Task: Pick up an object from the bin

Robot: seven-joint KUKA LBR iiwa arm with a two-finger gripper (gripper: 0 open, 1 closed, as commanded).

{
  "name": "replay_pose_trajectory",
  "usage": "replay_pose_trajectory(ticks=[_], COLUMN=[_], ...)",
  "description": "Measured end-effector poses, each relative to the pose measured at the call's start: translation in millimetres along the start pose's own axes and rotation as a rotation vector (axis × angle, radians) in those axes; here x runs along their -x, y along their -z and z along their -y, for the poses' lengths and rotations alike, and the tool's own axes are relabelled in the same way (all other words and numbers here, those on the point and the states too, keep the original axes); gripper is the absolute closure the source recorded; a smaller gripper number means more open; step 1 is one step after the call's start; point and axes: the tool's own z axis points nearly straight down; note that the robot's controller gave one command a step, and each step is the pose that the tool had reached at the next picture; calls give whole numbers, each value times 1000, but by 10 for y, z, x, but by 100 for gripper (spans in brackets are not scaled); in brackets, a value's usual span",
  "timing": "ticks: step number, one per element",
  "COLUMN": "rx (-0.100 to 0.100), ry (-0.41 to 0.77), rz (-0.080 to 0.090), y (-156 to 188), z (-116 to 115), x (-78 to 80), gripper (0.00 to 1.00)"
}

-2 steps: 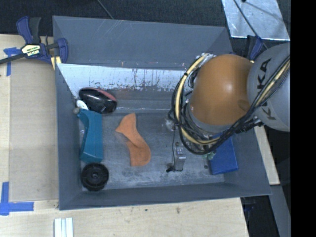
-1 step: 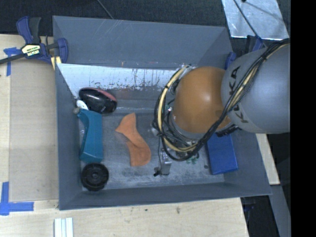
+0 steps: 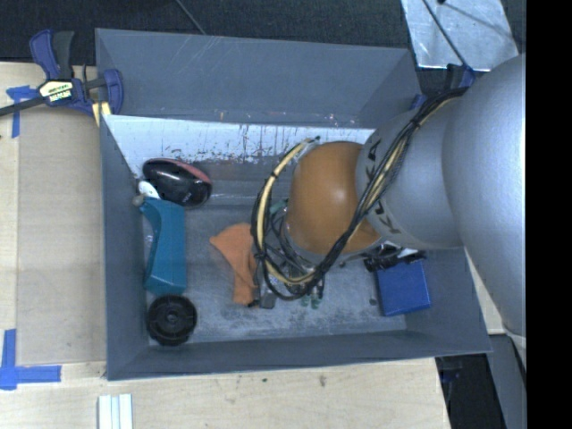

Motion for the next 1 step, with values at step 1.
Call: replay_pose_trajectory(ticks=[1], rx=[0], ry=[-1], rz=[0], y=[0], z=[1], x=[1], gripper=[0])
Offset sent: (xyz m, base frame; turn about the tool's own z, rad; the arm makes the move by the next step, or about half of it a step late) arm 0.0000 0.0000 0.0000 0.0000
